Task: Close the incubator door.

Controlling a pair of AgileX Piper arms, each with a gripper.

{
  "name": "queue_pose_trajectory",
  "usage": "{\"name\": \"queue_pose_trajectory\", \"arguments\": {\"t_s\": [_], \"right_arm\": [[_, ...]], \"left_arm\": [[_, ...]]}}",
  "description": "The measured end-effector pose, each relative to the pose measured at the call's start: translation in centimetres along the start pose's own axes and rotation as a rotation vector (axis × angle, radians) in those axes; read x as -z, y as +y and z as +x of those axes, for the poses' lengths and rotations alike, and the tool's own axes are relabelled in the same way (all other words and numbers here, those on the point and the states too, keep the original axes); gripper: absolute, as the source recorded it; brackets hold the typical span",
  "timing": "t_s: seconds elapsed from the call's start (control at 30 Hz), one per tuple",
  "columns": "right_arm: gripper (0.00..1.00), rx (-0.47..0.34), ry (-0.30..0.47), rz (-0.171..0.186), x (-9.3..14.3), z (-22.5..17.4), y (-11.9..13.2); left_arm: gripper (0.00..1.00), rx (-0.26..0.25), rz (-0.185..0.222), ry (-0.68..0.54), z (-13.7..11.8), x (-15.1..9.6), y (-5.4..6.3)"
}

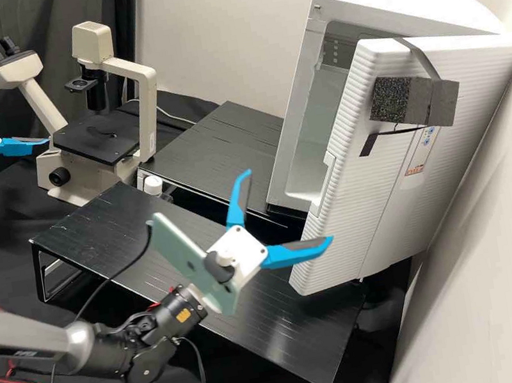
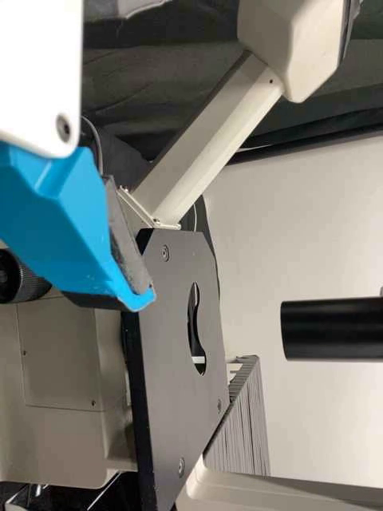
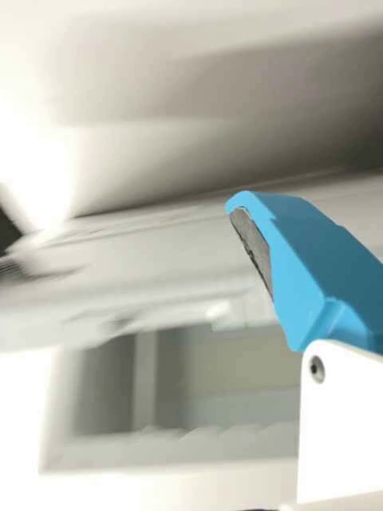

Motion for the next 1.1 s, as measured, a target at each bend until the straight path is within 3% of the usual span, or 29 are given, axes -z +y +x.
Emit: {"name": "queue_pose_trajectory", "arguments": {"t_s": [0.17,0.37,0.53,0.8,0.93,1.1], "right_arm": [[1.0,-0.008,-0.088,-0.011,-1.8,1.4,-0.3],[1.0,0.007,-0.122,-0.009,-2.3,2.6,-1.4],[1.0,0.057,-0.078,-0.012,-1.2,3.1,-2.8],[1.0,0.143,-0.041,0.041,1.0,4.2,-5.9],[1.0,0.232,0.009,0.028,2.5,5.2,-8.5],[1.0,0.315,0.071,-0.027,3.9,5.7,-11.1]], "left_arm": [[1.0,0.0,0.0,0.0,0.0,0.0,0.0],[1.0,0.0,0.0,0.0,0.0,0.0,0.0],[1.0,0.0,0.0,0.0,0.0,0.0,0.0],[1.0,0.0,0.0,0.0,0.0,0.0,0.0],[1.0,0.0,0.0,0.0,0.0,0.0,0.0],[1.0,0.0,0.0,0.0,0.0,0.0,0.0]]}}
